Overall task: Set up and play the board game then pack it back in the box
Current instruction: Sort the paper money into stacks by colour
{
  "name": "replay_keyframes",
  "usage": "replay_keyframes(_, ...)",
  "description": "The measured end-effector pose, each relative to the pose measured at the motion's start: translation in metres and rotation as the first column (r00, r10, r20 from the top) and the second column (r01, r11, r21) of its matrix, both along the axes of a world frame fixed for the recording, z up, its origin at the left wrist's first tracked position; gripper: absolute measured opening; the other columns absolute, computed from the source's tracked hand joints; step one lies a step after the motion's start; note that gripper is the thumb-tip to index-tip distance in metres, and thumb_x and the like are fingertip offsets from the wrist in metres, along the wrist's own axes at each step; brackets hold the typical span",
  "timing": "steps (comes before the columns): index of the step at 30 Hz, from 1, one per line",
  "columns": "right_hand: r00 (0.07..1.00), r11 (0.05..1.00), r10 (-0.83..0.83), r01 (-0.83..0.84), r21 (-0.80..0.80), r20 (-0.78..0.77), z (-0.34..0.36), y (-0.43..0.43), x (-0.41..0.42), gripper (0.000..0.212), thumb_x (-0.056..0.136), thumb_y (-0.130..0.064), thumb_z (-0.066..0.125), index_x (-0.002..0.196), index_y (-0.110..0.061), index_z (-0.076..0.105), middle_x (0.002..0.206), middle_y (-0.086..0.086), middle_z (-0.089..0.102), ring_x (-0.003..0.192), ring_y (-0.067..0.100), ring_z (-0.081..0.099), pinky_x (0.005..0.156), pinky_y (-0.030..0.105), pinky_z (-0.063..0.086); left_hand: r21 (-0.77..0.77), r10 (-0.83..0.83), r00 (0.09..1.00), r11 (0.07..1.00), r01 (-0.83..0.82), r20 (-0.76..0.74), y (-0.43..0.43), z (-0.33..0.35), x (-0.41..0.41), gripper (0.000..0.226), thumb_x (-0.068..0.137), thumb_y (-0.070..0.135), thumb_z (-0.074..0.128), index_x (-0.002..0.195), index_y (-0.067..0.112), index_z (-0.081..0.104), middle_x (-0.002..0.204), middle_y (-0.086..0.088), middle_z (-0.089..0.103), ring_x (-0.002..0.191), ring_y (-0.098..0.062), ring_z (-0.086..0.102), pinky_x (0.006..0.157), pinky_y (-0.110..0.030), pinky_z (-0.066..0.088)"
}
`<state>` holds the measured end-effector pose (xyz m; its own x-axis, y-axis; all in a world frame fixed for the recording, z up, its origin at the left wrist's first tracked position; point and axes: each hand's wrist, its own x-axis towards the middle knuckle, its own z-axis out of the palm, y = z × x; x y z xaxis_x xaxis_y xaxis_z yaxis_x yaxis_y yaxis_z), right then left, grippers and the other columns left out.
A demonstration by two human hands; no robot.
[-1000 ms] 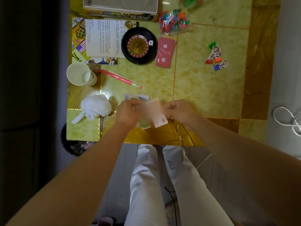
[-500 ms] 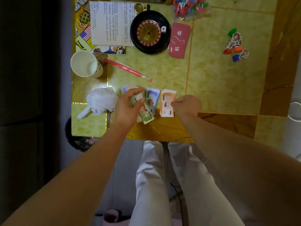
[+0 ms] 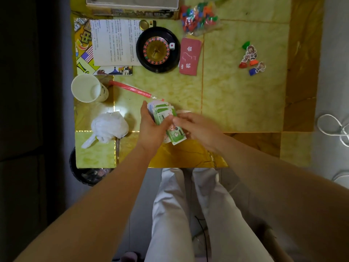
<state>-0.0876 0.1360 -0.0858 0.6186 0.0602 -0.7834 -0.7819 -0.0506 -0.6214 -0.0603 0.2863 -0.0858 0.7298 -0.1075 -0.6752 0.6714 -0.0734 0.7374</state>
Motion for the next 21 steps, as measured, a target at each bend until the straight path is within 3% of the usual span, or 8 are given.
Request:
replay_keyframes(2,0.999,0.996,0.033,-0.033,0.081,0.003,-0.001,-0.006,-0.004,0.034,0.094,-0.024,0.061,0.125,-0.009,0.060,0.115,0.012,0.068,0.106,0.027,0.066,0.093,0.044,0.053,-0.024,-0.010,1.000,1.000,0.010,-0.015,-0.016,0.006,0.000,0.050,0.093,0.009,0.060,0.137,0.008,0.036,0.118,-0.011,0.063,0.102,-0.022,0.066,0.079,-0.037,0.058)
replay_keyframes(5,0.996,0.995,-0.088,0.087,0.048,0.032,0.002,-0.021,-0.007,0.027,0.097,-0.019,0.056,0.121,-0.008,0.062,0.116,0.014,0.068,0.109,0.030,0.064,0.098,0.051,0.048,-0.087,0.025,0.994,0.996,-0.034,-0.102,-0.038,0.014,0.001,0.028,0.098,0.006,0.041,0.125,0.008,0.049,0.109,-0.011,0.064,0.095,-0.025,0.065,0.069,-0.032,0.057)
replay_keyframes(8,0.989,0.990,-0.141,0.140,0.023,0.040,0.002,-0.035,-0.012,0.022,0.095,-0.024,0.057,0.113,-0.014,0.065,0.111,0.012,0.069,0.105,0.030,0.065,0.096,0.053,0.049,-0.069,-0.046,0.998,0.997,0.042,-0.053,-0.053,0.014,0.000,0.035,0.095,-0.005,0.041,0.127,0.005,0.050,0.115,-0.016,0.065,0.101,-0.030,0.066,0.078,-0.041,0.058)
replay_keyframes(13,0.953,0.954,-0.300,0.299,0.020,0.042,0.012,-0.062,-0.016,0.023,0.098,-0.013,0.052,0.120,-0.009,0.060,0.114,0.012,0.067,0.099,0.023,0.065,0.081,0.033,0.054,-0.162,-0.040,0.993,0.987,0.022,-0.109,-0.078,0.017,-0.002,0.032,0.093,0.001,0.056,0.125,0.004,0.055,0.117,-0.018,0.066,0.102,-0.035,0.066,0.081,-0.051,0.057)
replay_keyframes(18,0.921,0.919,-0.385,0.389,0.060,-0.065,0.014,-0.083,-0.022,0.022,0.095,-0.011,0.056,0.116,-0.007,0.061,0.116,0.016,0.066,0.105,0.029,0.064,0.093,0.043,0.049,-0.222,-0.069,0.989,0.974,0.039,-0.128,-0.092,0.021,-0.007,0.028,0.095,-0.001,0.050,0.121,0.005,0.057,0.107,-0.010,0.069,0.094,-0.026,0.069,0.080,-0.043,0.058)
replay_keyframes(21,0.878,0.859,-0.441,0.473,0.197,-0.183,0.016,-0.091,-0.022,0.023,0.095,-0.011,0.053,0.117,-0.007,0.058,0.113,0.014,0.065,0.100,0.026,0.062,0.094,0.044,0.047,-0.298,-0.029,0.981,0.954,-0.031,-0.194,-0.099,0.025,-0.008,0.028,0.095,-0.001,0.050,0.122,0.002,0.057,0.097,-0.005,0.072,0.086,-0.018,0.071,0.073,-0.032,0.059)
